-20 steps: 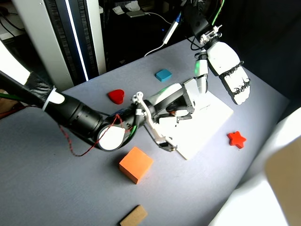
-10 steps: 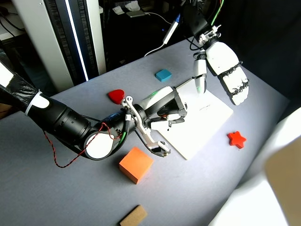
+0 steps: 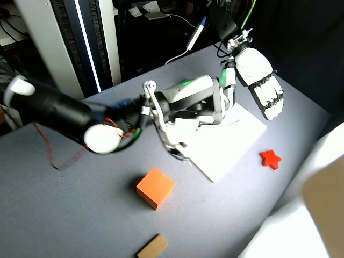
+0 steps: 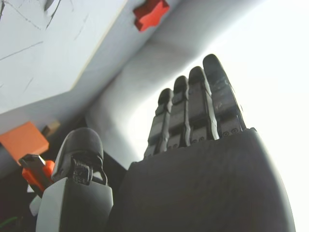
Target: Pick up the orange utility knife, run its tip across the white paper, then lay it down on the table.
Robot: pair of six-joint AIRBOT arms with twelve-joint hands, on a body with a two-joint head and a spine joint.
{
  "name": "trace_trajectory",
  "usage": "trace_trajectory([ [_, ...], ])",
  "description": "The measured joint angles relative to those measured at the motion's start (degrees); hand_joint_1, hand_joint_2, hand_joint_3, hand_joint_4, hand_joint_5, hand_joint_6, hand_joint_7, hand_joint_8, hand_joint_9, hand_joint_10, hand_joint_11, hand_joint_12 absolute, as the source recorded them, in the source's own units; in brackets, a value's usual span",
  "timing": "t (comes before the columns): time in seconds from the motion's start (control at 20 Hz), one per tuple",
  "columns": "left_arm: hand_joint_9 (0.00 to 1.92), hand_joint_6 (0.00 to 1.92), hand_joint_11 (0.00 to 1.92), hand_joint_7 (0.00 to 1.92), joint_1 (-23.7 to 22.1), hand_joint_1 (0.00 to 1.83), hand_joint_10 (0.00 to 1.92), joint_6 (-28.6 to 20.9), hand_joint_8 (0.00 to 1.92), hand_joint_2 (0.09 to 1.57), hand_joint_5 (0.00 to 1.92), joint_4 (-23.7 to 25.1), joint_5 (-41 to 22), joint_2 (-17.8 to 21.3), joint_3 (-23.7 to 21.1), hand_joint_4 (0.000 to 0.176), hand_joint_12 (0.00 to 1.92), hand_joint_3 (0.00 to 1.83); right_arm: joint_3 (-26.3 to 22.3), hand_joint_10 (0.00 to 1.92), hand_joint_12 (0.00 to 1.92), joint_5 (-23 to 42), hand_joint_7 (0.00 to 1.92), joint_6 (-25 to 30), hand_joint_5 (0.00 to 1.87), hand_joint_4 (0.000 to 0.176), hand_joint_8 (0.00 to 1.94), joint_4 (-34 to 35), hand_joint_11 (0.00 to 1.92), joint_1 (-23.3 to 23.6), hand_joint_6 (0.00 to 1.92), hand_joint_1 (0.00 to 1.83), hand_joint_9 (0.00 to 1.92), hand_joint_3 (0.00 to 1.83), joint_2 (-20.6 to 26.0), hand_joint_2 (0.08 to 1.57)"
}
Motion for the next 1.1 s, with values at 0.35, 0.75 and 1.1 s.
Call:
trace_trajectory([
  [0.35, 0.1, 0.01, 0.0, 0.1, -1.99, 0.0, 0.0, 2.67, 0.01, 1.3, 0.03, -0.17, -0.55, 0.0, -3.41, 0.0, 0.49, 0.0, -11.85, 1.92, 1.92, -13.05, 1.64, -6.88, 1.47, 0.176, 1.94, 25.31, 1.8, -2.95, 1.92, 1.46, 1.73, 0.0, 7.26, 1.34],
  [0.75, 0.08, 0.0, 0.0, 0.08, -2.12, 0.0, 0.0, 3.48, 0.0, 1.3, 0.02, -0.17, -0.55, -0.11, -8.46, 0.0, 0.43, 0.0, -12.41, 1.92, 1.92, -18.1, 1.5, -9.07, 1.35, 0.176, 1.94, 36.98, 1.66, -5.44, 1.92, 1.54, 1.62, 0.0, 10.56, 1.3],
  [1.1, 0.09, 0.0, 0.0, 0.09, -2.12, 0.0, 0.0, 3.93, 0.0, 1.3, 0.02, -0.33, -0.81, -0.11, -8.5, 0.001, 0.47, 0.0, -13.81, 1.92, 1.92, -18.43, 0.63, -8.9, 0.6, 0.0, 1.76, 37.09, 0.74, -6.82, 1.55, 1.1, 0.72, 0.0, 10.71, 1.42],
])
